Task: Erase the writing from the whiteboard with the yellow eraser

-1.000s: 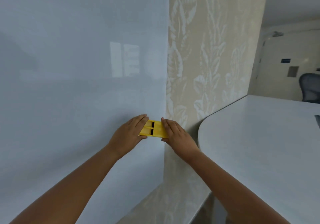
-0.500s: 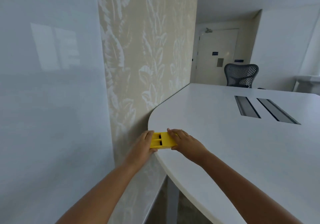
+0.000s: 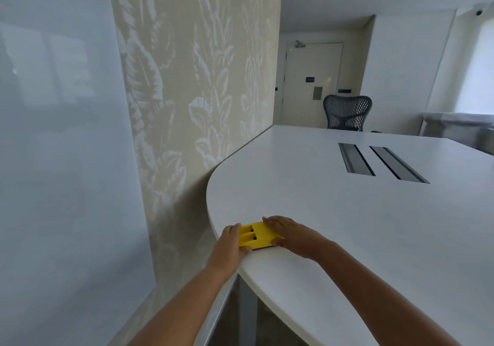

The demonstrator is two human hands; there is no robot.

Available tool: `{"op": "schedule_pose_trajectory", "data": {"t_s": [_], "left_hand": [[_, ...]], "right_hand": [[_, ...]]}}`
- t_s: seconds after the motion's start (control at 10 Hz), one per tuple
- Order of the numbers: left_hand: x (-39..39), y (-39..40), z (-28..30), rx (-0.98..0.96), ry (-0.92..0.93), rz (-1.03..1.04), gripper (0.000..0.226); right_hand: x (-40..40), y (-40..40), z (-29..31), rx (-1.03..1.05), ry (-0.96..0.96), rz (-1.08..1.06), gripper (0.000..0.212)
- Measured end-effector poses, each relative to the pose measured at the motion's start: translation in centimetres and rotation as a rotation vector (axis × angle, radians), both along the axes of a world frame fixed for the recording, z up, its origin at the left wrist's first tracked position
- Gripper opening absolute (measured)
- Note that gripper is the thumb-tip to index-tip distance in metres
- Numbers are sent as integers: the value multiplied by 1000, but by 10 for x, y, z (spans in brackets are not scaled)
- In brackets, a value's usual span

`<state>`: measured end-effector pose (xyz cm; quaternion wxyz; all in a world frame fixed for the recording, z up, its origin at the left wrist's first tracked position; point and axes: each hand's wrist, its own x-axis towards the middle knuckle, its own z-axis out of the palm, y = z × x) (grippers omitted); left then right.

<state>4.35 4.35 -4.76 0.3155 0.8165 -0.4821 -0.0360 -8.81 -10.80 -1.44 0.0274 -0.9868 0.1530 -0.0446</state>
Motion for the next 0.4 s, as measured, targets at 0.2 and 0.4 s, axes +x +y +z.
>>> {"op": "schedule_pose_trajectory", "data": {"t_s": [0.2, 0.4], "left_hand": [[-6, -7, -2, 1, 54, 46, 66], [-8, 4, 8, 28, 12, 51, 78]], "right_hand": [[-3, -3, -8, 66, -7, -22, 59], [-10, 10, -2, 164, -84, -32, 70]]}}
